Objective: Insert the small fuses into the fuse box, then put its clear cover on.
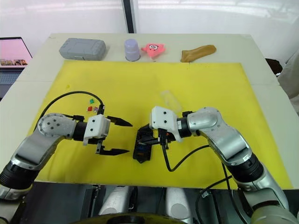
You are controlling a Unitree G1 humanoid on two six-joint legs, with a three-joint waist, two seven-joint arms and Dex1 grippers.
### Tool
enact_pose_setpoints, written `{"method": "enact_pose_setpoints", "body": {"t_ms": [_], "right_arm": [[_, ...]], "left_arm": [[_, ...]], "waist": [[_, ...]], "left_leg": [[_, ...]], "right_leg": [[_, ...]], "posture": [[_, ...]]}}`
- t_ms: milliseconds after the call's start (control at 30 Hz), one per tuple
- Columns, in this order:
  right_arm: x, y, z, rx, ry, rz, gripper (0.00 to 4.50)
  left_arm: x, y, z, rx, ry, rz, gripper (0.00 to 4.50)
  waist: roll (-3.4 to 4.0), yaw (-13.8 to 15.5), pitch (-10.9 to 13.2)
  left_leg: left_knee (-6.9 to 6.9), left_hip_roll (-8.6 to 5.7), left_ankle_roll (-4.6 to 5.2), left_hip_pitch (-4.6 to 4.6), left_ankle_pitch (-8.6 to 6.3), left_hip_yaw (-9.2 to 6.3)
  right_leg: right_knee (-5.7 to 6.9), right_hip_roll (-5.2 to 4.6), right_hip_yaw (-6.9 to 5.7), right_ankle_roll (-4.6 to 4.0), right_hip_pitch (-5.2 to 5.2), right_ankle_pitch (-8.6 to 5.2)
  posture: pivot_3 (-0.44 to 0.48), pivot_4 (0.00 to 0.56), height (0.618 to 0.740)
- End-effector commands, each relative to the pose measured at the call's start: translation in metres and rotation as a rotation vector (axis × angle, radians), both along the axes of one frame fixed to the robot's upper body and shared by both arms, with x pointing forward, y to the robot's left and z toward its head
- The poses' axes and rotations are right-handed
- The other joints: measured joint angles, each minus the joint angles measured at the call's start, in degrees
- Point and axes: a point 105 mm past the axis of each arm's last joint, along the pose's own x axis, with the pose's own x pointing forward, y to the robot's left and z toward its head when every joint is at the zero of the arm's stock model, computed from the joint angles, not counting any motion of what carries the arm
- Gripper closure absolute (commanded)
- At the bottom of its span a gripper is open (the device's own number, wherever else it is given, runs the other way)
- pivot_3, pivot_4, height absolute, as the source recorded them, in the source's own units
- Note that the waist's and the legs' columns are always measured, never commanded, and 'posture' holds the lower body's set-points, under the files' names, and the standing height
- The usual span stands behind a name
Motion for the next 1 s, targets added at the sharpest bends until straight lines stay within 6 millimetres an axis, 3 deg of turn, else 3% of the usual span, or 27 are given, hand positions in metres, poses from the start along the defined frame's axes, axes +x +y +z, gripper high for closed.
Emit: {"method": "enact_pose_setpoints", "body": {"t_ms": [33,367,1000], "right_arm": [[-0.005,0.005,0.01,0.055,-0.044,0.014,4.45],[-0.001,0.002,-0.012,-0.006,-0.028,-0.027,4.45],[-0.005,0.002,-0.024,-0.044,-0.018,-0.038,4.45]], "left_arm": [[-0.004,0.001,0.01,-0.008,-0.039,-0.027,0.0],[-0.001,-0.001,0.009,0.003,-0.042,-0.034,0.0],[0.005,-0.003,0.013,0.002,-0.056,-0.023,0.0]], "waist": [[0.0,0.0,0.0],[0.0,0.0,0.0],[0.0,0.0,0.0]], "left_leg": [[0.01,0.0,0.0,0.0,0.0,0.0],[0.02,-0.02,0.02,0.0,-0.01,0.0],[0.03,-0.02,0.03,0.0,-0.02,0.0]], "right_leg": [[0.0,0.0,0.0,0.0,0.0,0.0],[0.0,0.0,0.0,0.0,0.02,0.0],[-0.01,0.01,-0.01,0.0,0.04,0.0]], "posture": [[0.0,0.15,0.74],[0.0,0.15,0.74],[0.0,0.15,0.74]]}}
